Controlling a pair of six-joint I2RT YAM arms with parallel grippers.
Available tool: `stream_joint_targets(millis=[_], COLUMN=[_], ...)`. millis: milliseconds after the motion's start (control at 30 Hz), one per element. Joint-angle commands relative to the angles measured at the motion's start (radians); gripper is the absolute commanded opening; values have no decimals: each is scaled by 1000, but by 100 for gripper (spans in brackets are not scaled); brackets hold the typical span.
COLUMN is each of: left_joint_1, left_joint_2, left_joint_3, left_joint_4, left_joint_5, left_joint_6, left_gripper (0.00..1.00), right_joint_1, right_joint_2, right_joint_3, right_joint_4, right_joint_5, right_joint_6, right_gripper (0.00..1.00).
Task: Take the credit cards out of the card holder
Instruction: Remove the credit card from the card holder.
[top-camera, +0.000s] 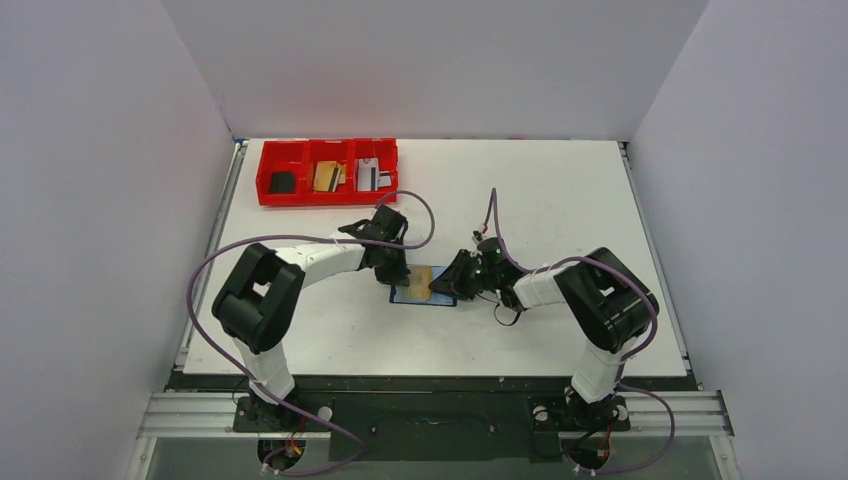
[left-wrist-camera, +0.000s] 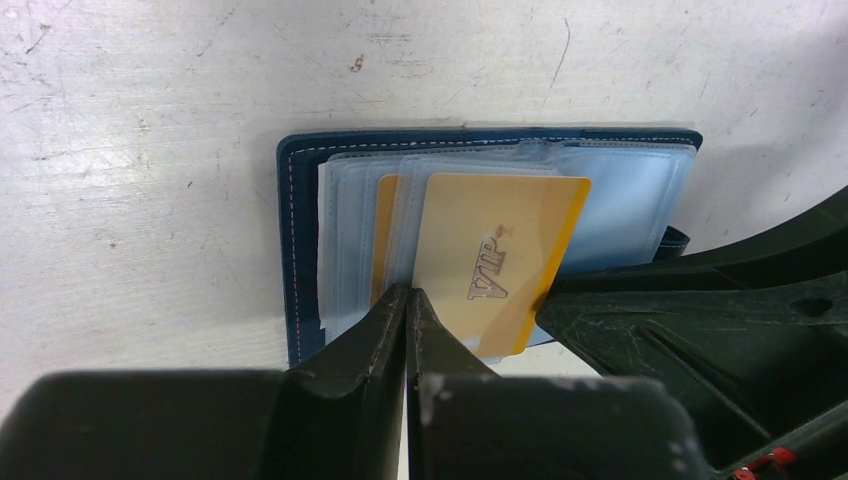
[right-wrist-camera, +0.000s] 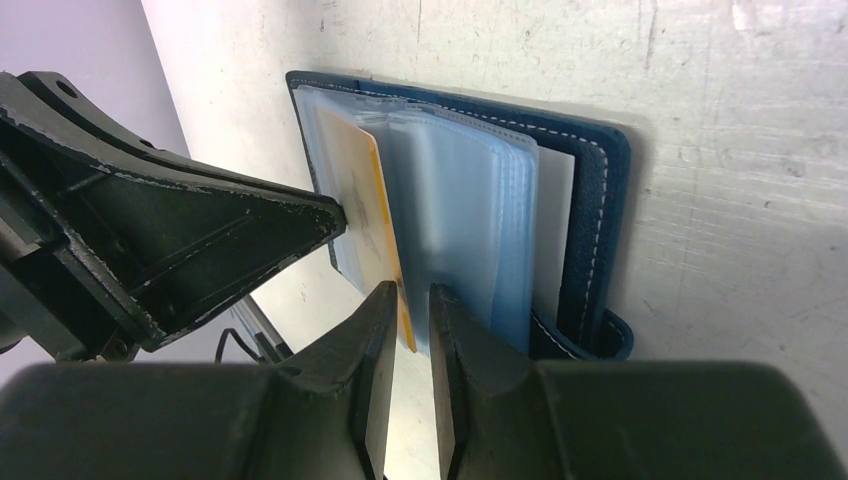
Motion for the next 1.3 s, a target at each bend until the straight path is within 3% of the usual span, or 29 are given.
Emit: stream_joint_targets(millis=[0,233,500,1267], left_joint_1=[-11,-10,4,12], left_joint_2=[59,60,52,55], left_joint_3=[-34,-42,-72,-108], left_joint_4=[-8,-1,2,18], left_joint_5=[-19,-14,-21,-25], left_joint_6=[-5,-6,-19,-27], left_gripper=[0,0,0,0], right_joint_1=[16,21,11,-16], right_joint_2=[21,39,31,65], right_joint_3=[36,39,11,-107], right_joint_4=[45,50,63,394], right_joint_5=[9,9,16,-27], right_joint_6=[-1,3,13,179], right_gripper=[16,13,2,11])
